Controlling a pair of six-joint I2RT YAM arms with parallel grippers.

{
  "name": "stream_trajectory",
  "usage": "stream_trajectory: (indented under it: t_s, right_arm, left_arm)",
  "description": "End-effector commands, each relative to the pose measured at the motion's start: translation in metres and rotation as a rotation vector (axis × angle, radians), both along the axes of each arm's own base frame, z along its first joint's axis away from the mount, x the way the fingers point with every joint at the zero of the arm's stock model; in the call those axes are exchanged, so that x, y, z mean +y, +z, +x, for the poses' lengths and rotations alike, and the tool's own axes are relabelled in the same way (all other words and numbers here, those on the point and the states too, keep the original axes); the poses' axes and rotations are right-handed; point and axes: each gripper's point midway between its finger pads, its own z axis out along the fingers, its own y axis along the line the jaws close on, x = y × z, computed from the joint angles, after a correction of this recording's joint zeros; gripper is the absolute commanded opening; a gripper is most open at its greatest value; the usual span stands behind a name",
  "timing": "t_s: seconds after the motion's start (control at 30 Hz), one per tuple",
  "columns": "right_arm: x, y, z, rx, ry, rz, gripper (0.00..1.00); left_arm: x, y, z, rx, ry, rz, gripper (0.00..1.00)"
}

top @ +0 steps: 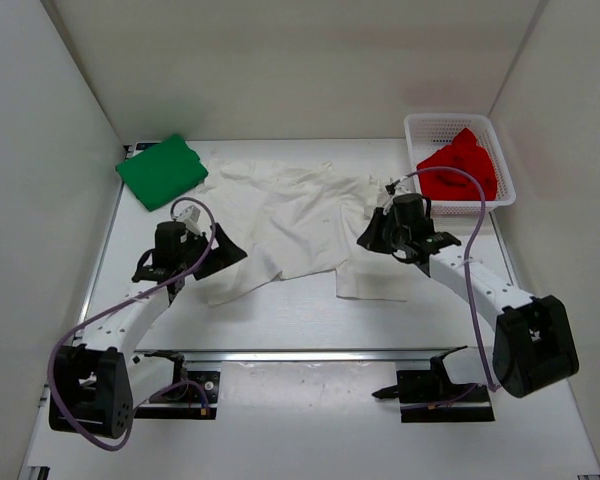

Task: Fold and stack the t-shirts
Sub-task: Flatten out the tshirt

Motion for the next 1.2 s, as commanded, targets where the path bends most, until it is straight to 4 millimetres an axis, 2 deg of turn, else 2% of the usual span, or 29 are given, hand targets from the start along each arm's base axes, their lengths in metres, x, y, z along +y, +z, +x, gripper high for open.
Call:
stream_trajectory:
  t_s: [0.0, 0.03, 0.07, 0.1, 0.13, 0.17, 0.2, 0.3, 0.33, 0.4, 0.43, 0.47, 0.5, 0.53, 0.57, 0.6, 0.63, 0.67, 0.73, 0.77, 0.8, 0.83, 0.87, 0.93, 1.0, 1.03, 1.07, 1.13, 1.17]
  right_arm:
    - [0.008, 0.009, -0.010, -0.052, 0.021, 0.032, 0.00]
    - [0.009, 0.001, -0.017, -0.035, 0.029, 0.029, 0.00]
    - [0.009, -0.004, -0.022, -0.030, 0.037, 0.031, 0.00]
    - [0.011, -0.010, -0.027, -0.018, 0.051, 0.039, 0.00]
    - [0.012, -0.008, -0.027, -0.030, 0.057, 0.046, 0.00]
    - [0.013, -0.010, -0.032, -0.025, 0.067, 0.048, 0.00]
    - [0.014, -0.013, -0.033, -0.027, 0.077, 0.049, 0.00]
    - [0.015, -0.019, -0.036, -0.016, 0.088, 0.047, 0.00]
    - [0.018, -0.017, -0.035, -0.021, 0.098, 0.053, 0.00]
    - [0.019, -0.016, -0.036, -0.023, 0.099, 0.060, 0.00]
    - [0.018, -0.018, -0.037, -0.020, 0.101, 0.059, 0.00]
    - [0.020, -0.019, -0.035, -0.030, 0.105, 0.058, 0.00]
    - [0.020, -0.020, -0.036, -0.020, 0.108, 0.066, 0.00]
    - [0.019, -0.017, -0.034, -0.031, 0.103, 0.075, 0.00]
    - [0.019, -0.016, -0.034, -0.036, 0.107, 0.081, 0.00]
    - [0.018, -0.020, -0.033, -0.026, 0.103, 0.079, 0.00]
    - [0.017, -0.017, -0.033, -0.028, 0.102, 0.088, 0.00]
    - [0.017, -0.019, -0.033, -0.022, 0.100, 0.087, 0.00]
    - [0.017, -0.016, -0.029, -0.024, 0.099, 0.095, 0.00]
    - [0.017, -0.021, -0.031, -0.013, 0.100, 0.091, 0.00]
    - [0.016, -0.016, -0.028, -0.026, 0.094, 0.093, 0.00]
    - [0.016, -0.020, -0.030, -0.009, 0.089, 0.087, 0.00]
    - [0.018, -0.015, -0.027, -0.028, 0.092, 0.090, 0.00]
    - [0.019, -0.018, -0.027, -0.019, 0.094, 0.089, 0.00]
    - [0.019, -0.019, -0.025, -0.012, 0.096, 0.081, 0.00]
    - [0.019, -0.015, -0.022, -0.024, 0.089, 0.079, 0.00]
    - [0.019, -0.014, -0.022, -0.025, 0.093, 0.081, 0.00]
    - [0.020, -0.013, -0.021, -0.030, 0.094, 0.079, 0.00]
    - [0.021, -0.011, -0.020, -0.035, 0.098, 0.083, 0.00]
  left_arm:
    - [-0.010, 0.007, -0.001, -0.027, -0.034, -0.031, 0.99]
    - [-0.006, 0.004, 0.001, -0.001, 0.017, -0.065, 0.99]
    - [0.003, 0.003, 0.009, 0.014, 0.072, -0.112, 0.90]
    - [0.009, 0.014, 0.028, -0.029, 0.101, -0.139, 0.78]
    - [0.015, 0.022, 0.042, -0.058, 0.147, -0.152, 0.25]
    - [0.017, 0.025, 0.057, -0.055, 0.173, -0.141, 0.09]
    - [0.027, 0.025, 0.078, -0.059, 0.233, -0.109, 0.00]
    - [0.053, 0.017, 0.127, -0.044, 0.368, -0.080, 0.00]
    - [0.080, 0.020, 0.141, -0.049, 0.449, -0.111, 0.00]
    - [0.104, 0.002, 0.174, 0.006, 0.531, -0.112, 0.00]
    - [0.119, -0.021, 0.178, 0.065, 0.568, -0.095, 0.00]
    - [0.126, -0.013, 0.193, 0.038, 0.581, -0.069, 0.00]
    - [0.135, -0.022, 0.203, 0.053, 0.595, -0.037, 0.00]
    - [0.142, -0.044, 0.201, 0.119, 0.618, 0.003, 0.00]
    - [0.152, -0.039, 0.210, 0.107, 0.630, 0.023, 0.00]
    - [0.155, -0.044, 0.217, 0.112, 0.631, 0.036, 0.00]
    - [0.160, -0.059, 0.218, 0.142, 0.634, 0.046, 0.00]
    - [0.165, -0.055, 0.226, 0.132, 0.643, 0.041, 0.00]
    - [0.170, -0.065, 0.244, 0.149, 0.637, 0.048, 0.00]
    - [0.171, -0.072, 0.244, 0.177, 0.630, 0.056, 0.00]
    - [0.176, -0.075, 0.255, 0.177, 0.633, 0.074, 0.00]
    - [0.183, -0.080, 0.262, 0.194, 0.644, 0.090, 0.00]
    - [0.190, -0.094, 0.259, 0.233, 0.658, 0.113, 0.00]
    - [0.199, -0.090, 0.280, 0.229, 0.666, 0.066, 0.00]
    - [0.216, -0.093, 0.284, 0.275, 0.693, 0.082, 0.02]
    - [0.220, -0.084, 0.299, 0.243, 0.691, 0.081, 0.02]
    - [0.224, -0.096, 0.296, 0.285, 0.696, 0.087, 0.04]
    - [0.233, -0.070, 0.317, 0.241, 0.702, 0.081, 0.06]
    - [0.238, -0.065, 0.321, 0.239, 0.717, 0.064, 0.08]
